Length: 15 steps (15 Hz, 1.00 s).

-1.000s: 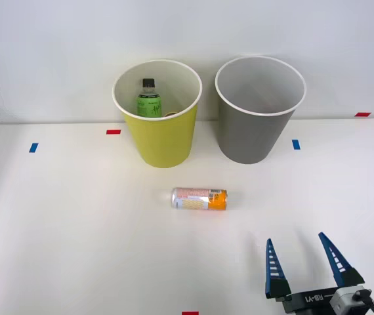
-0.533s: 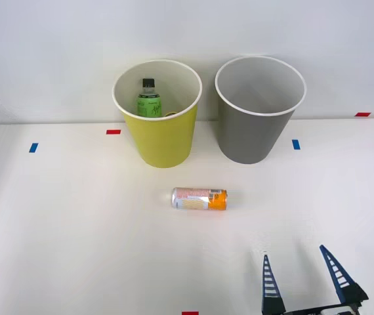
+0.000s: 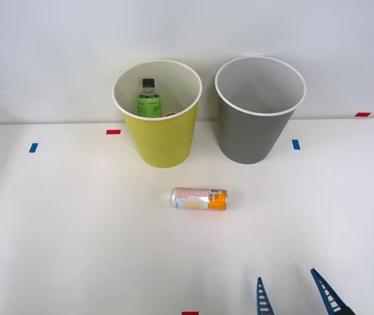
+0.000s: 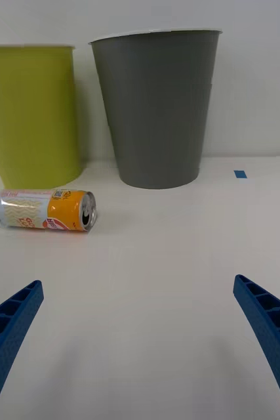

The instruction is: Put cans in the gray bin, plastic bottles in the light green bin

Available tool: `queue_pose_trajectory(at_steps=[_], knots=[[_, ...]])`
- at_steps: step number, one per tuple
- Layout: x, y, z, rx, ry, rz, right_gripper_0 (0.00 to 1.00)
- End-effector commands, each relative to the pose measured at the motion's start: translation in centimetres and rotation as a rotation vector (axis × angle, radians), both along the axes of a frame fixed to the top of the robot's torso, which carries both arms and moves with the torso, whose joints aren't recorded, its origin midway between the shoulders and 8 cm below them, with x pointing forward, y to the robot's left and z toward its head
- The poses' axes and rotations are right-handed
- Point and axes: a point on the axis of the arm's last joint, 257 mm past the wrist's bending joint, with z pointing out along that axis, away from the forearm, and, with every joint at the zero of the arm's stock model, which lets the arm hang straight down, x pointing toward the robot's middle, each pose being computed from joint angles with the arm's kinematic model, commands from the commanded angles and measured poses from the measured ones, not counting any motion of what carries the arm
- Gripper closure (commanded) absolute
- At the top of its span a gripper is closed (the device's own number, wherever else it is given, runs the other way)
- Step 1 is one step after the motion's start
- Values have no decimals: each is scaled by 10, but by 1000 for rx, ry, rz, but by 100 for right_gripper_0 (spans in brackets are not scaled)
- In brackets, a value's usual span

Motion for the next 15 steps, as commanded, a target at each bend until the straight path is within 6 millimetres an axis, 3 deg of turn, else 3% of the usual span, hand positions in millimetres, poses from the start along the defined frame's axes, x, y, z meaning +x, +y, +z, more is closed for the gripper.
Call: queue_pose_trajectory(at_steps=[1, 15], knots=[[-7, -8, -4, 0, 19, -28, 0], [-7, -14, -3, -17, 13, -50, 0]])
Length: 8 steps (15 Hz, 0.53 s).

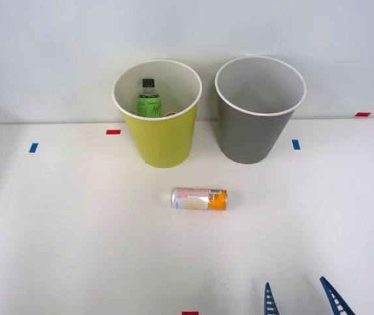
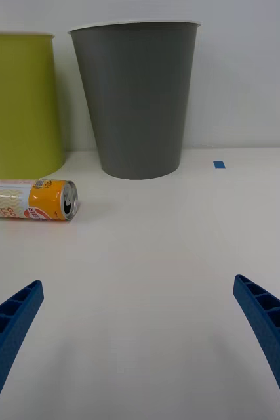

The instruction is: Put cans in the gray bin, plastic bottles in the light green bin

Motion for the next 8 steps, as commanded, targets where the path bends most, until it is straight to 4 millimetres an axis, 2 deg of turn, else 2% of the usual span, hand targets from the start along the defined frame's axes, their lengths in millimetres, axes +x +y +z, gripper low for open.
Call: queue_pose_trajectory(at_steps=[1, 8], knots=[[0, 0, 0, 0, 0, 0, 0], [0, 0, 0, 0, 0, 0, 0]])
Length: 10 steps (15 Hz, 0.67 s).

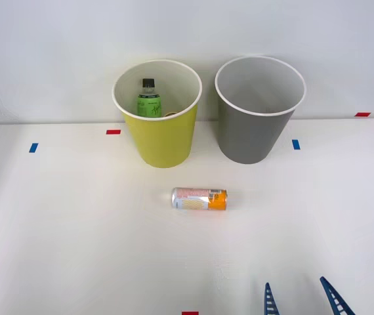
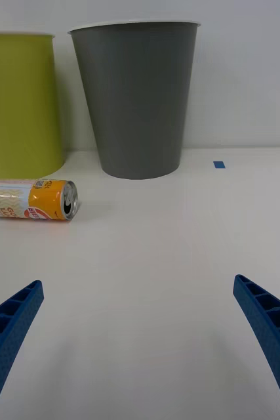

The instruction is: Put cans in the gray bin, plastic bottles in the light green bin

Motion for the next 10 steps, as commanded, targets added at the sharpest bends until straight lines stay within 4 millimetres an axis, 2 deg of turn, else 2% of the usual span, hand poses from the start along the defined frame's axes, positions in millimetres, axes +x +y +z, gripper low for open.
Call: queue_pose_trajectory(at_steps=[1, 10], knots=[[0, 0, 0, 0, 0, 0, 0], [0, 0, 0, 0, 0, 0, 0]])
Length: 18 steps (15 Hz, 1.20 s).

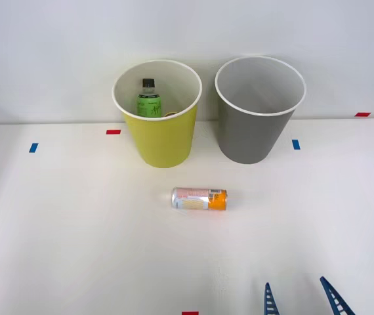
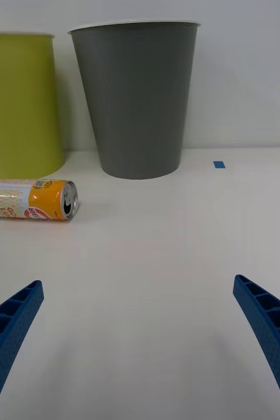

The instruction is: Put cans in the gray bin, plastic bottles in the light green bin

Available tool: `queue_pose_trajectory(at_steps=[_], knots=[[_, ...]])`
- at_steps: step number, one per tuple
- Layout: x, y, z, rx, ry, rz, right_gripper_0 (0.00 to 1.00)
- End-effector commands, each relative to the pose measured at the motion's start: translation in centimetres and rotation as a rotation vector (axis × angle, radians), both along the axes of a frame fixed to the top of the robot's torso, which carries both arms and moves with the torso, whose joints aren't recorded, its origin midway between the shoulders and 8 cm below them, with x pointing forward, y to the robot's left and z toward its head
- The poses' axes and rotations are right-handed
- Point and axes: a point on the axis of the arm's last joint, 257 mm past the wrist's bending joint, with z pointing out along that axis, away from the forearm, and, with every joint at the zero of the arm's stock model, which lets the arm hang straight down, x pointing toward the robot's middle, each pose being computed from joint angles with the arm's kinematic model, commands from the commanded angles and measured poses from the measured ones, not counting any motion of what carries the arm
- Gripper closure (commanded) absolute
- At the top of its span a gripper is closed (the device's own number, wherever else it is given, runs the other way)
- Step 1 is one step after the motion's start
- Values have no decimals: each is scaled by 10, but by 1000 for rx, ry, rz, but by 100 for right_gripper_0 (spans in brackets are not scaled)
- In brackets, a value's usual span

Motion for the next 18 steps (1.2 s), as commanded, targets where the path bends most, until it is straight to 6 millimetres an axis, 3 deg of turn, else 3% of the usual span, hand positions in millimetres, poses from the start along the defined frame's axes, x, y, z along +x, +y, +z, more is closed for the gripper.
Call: queue_pose_trajectory(at_steps=[1, 18], knots=[[0, 0, 0, 0, 0, 0, 0], [0, 0, 0, 0, 0, 0, 0]])
